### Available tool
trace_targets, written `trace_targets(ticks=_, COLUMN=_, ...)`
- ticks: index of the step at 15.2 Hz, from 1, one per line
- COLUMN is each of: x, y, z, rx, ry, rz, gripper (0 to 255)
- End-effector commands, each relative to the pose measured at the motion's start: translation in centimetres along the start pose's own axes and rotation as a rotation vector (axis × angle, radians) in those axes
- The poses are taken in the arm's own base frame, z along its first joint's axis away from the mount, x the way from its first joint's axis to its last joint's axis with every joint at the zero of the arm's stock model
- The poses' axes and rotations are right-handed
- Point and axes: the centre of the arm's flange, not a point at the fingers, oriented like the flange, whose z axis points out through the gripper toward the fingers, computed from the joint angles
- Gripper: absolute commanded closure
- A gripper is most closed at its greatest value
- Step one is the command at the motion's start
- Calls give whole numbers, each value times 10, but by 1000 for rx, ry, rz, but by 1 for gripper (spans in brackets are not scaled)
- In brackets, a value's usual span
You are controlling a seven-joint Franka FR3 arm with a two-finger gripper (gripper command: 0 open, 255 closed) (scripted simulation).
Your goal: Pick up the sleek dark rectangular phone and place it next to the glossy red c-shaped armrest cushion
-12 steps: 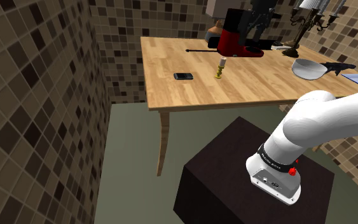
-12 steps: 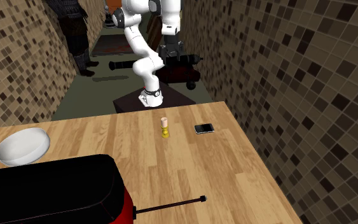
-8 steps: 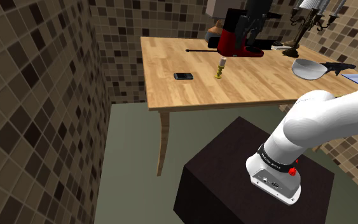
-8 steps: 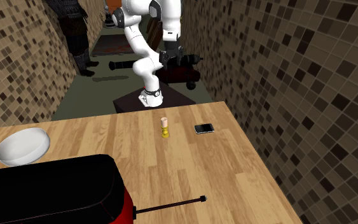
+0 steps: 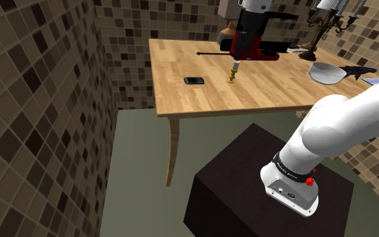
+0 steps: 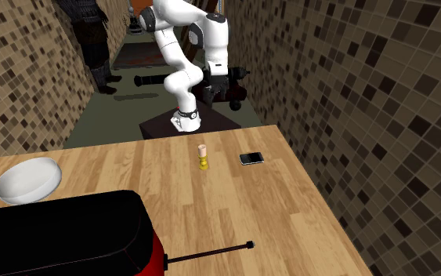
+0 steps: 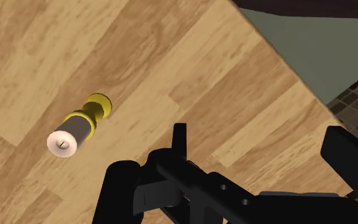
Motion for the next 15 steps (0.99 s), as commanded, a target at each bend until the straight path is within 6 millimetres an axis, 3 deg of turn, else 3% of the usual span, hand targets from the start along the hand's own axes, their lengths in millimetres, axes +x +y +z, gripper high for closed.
trace_targets(ticks=1, x=17, y=8, z=19, rx=1, ry=2, rz=-64, gripper=0)
trace_targets(ticks=8, x=83, y=35, z=77, rx=9, ry=6, rz=-271, gripper=0)
trace_targets(ticks=15, x=154, y=47, z=135, rx=17, ry=9, rz=-478, gripper=0)
